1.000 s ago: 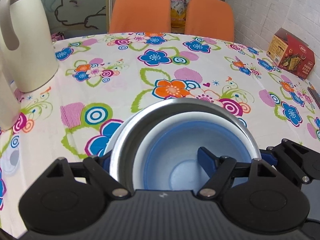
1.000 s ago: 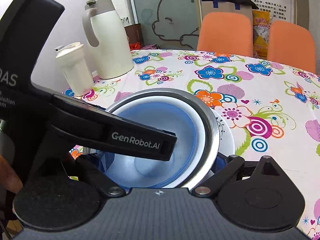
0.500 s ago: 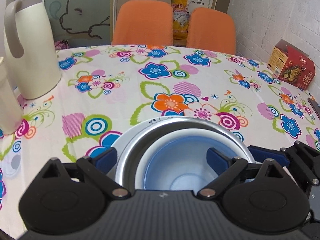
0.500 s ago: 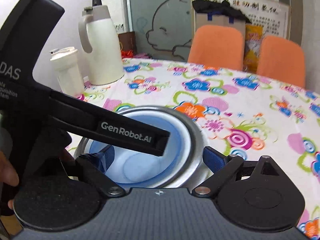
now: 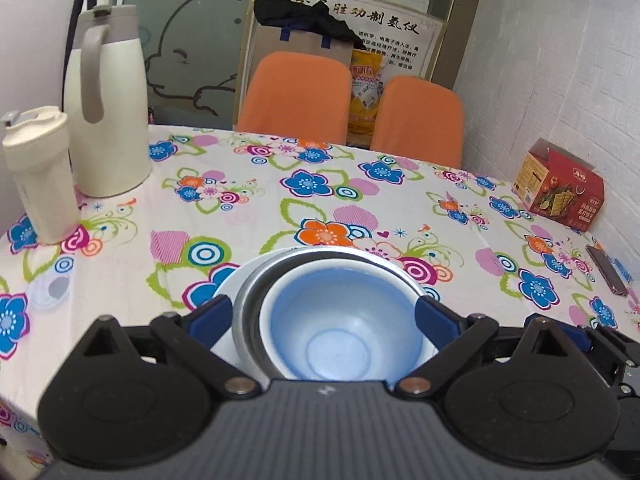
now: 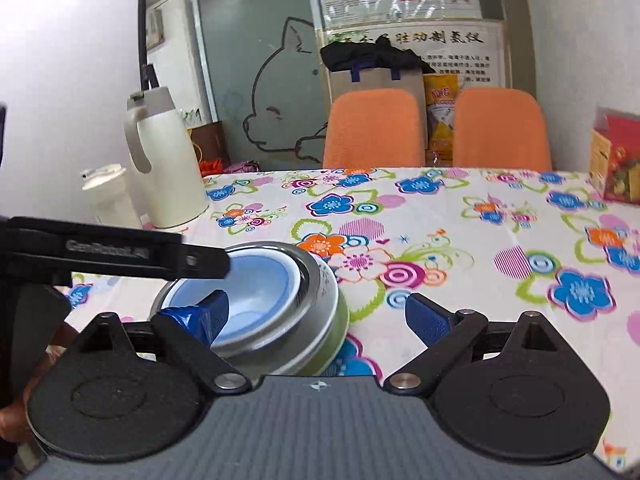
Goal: Organize plates and bowls
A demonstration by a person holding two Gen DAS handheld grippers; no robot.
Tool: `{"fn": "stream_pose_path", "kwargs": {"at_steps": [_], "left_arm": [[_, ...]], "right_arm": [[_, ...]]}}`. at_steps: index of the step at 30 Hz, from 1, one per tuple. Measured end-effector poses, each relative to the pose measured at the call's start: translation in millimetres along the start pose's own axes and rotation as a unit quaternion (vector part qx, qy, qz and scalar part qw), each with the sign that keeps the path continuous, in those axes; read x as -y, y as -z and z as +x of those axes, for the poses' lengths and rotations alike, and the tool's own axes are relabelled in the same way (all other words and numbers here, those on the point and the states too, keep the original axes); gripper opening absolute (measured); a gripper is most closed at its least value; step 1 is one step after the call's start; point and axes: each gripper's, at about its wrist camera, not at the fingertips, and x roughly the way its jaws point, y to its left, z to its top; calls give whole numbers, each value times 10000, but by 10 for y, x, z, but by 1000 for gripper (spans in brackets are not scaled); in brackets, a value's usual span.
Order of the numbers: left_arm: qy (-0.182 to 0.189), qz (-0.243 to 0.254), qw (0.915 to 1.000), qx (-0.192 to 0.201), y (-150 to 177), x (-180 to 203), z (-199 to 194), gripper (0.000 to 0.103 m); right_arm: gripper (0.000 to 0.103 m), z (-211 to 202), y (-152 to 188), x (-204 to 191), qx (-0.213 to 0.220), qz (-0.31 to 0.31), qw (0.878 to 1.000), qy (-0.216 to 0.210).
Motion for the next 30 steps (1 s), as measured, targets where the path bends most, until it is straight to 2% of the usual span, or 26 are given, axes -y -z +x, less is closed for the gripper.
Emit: {"fn": "stream_pose_path", "kwargs": {"at_steps": [6,9,13,17,21,27,30], "left_arm": [[70,-178,9997,161,312,134,-358,98],[94,-28,9999,67,486,283,-457,98],[1,107,9998,151,768,490,-598,98],[220,166,9996,38,1003,647,-716,98],[330,146,9992,186,1167,751,-941,98],[-3,535,9966,630,1367,877,-1245,98],[1,651,9961,596,1396,900,-1244,98]], "right_arm": [[83,-410,270,91,202,209,9992,261],[83,-587,434,156,229,319,9985,373],[83,-832,674,241,345,493,9969,517],[83,-1107,863,306,521,618,9945,664],[83,-1406,976,338,804,552,9914,869],[83,-1734,1001,423,1398,823,9815,1018],[83,-1812,982,438,1557,934,9783,999]]}}
